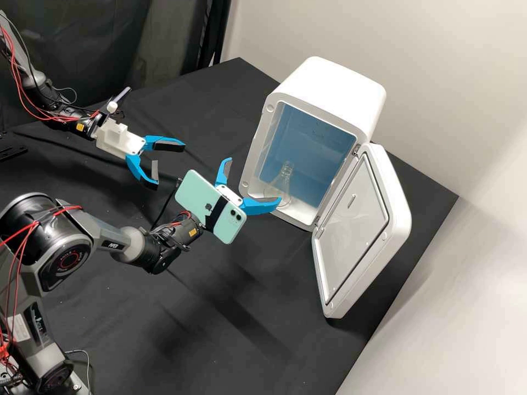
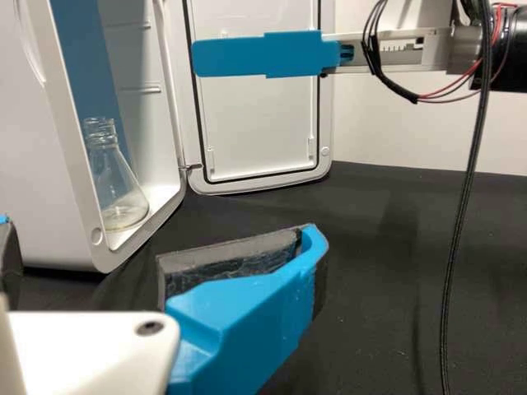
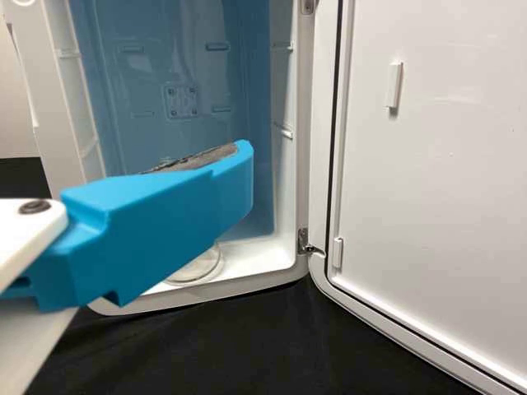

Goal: Take the flask out of the incubator

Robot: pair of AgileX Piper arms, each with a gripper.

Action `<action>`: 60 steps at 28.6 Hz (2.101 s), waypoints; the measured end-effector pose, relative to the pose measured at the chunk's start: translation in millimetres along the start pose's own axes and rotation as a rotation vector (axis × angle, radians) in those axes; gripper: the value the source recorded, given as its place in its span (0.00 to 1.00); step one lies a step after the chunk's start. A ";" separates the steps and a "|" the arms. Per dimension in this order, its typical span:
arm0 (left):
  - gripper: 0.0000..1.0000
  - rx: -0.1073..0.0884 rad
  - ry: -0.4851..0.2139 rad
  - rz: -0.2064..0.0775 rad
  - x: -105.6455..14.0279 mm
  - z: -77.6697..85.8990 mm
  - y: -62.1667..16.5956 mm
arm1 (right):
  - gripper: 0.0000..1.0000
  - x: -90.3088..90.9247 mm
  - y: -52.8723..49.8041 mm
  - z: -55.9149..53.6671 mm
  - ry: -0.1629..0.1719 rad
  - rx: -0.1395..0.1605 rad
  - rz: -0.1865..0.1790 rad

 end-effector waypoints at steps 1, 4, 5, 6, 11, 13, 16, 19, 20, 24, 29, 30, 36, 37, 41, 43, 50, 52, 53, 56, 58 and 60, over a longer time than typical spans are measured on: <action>1.00 0.000 0.000 0.000 0.0 0.0 0.0 | 1.00 0.0 0.0 0.0 0.000 0.000 0.000; 1.00 0.001 -0.007 -0.002 0.6 2.2 -0.5 | 1.00 0.0 0.0 0.0 0.000 0.000 0.000; 1.00 0.001 -0.011 -0.003 0.9 3.3 -0.7 | 1.00 0.0 0.0 0.0 0.000 0.000 0.000; 1.00 0.002 -0.014 -0.003 1.1 4.3 -0.9 | 1.00 0.0 0.0 0.0 0.000 0.000 0.000; 1.00 0.002 -0.020 -0.005 1.6 6.0 -1.2 | 1.00 0.0 0.0 0.0 0.000 0.000 0.000; 1.00 0.002 -0.020 -0.005 1.6 6.0 -1.2 | 1.00 0.0 0.0 0.0 0.000 0.000 0.000; 1.00 0.002 -0.020 -0.005 1.6 6.0 -1.2 | 1.00 0.0 0.0 0.0 0.000 0.000 0.000; 1.00 0.002 -0.020 -0.005 1.6 6.0 -1.2 | 1.00 1.0 -0.9 0.9 0.011 0.000 0.010; 1.00 0.002 -0.020 -0.005 1.6 6.0 -1.2 | 1.00 1.4 -1.4 1.5 0.016 0.000 0.014; 1.00 0.002 -0.020 -0.005 1.6 6.0 -1.2 | 1.00 3.3 -5.2 7.8 -0.001 0.001 0.004; 1.00 0.002 -0.019 -0.006 1.2 6.0 -1.7 | 1.00 5.2 -7.6 19.3 -0.038 0.001 -0.003; 1.00 0.002 -0.019 -0.006 1.2 6.0 -1.7 | 1.00 5.7 -8.3 22.1 -0.047 0.001 -0.005; 1.00 -0.002 -0.018 -0.015 -0.5 6.2 -4.0 | 1.00 9.2 -10.8 30.5 -0.073 0.005 -0.009; 1.00 -0.002 -0.018 -0.015 -0.5 6.2 -4.0 | 1.00 10.4 -9.9 32.3 -0.078 0.005 -0.005; 1.00 -0.001 -0.020 -0.015 -0.3 6.9 -4.1 | 1.00 11.3 -6.8 36.3 -0.093 0.009 0.010; 1.00 -0.001 -0.022 -0.016 -0.2 7.5 -4.3 | 1.00 11.5 -5.0 37.5 -0.097 0.010 0.017; 1.00 -0.001 -0.022 -0.016 -0.2 7.5 -4.3 | 1.00 14.2 -2.9 43.4 -0.114 0.012 0.027; 1.00 -0.001 -0.022 -0.016 -0.2 7.5 -4.3 | 1.00 18.0 -5.4 46.6 -0.120 0.013 0.021; 1.00 -0.001 -0.022 -0.016 -0.2 7.5 -4.3 | 1.00 19.5 -6.0 47.5 -0.121 0.013 0.020; 1.00 -0.001 -0.022 -0.016 -0.2 7.5 -4.3 | 1.00 26.2 -9.4 52.7 -0.129 0.013 0.014; 1.00 -0.001 -0.022 -0.016 -0.2 7.5 -4.3 | 1.00 30.8 -10.5 57.0 -0.135 0.015 0.013; 1.00 -0.001 -0.022 -0.016 -0.2 7.5 -4.3 | 1.00 36.7 -12.9 61.3 -0.132 0.029 0.003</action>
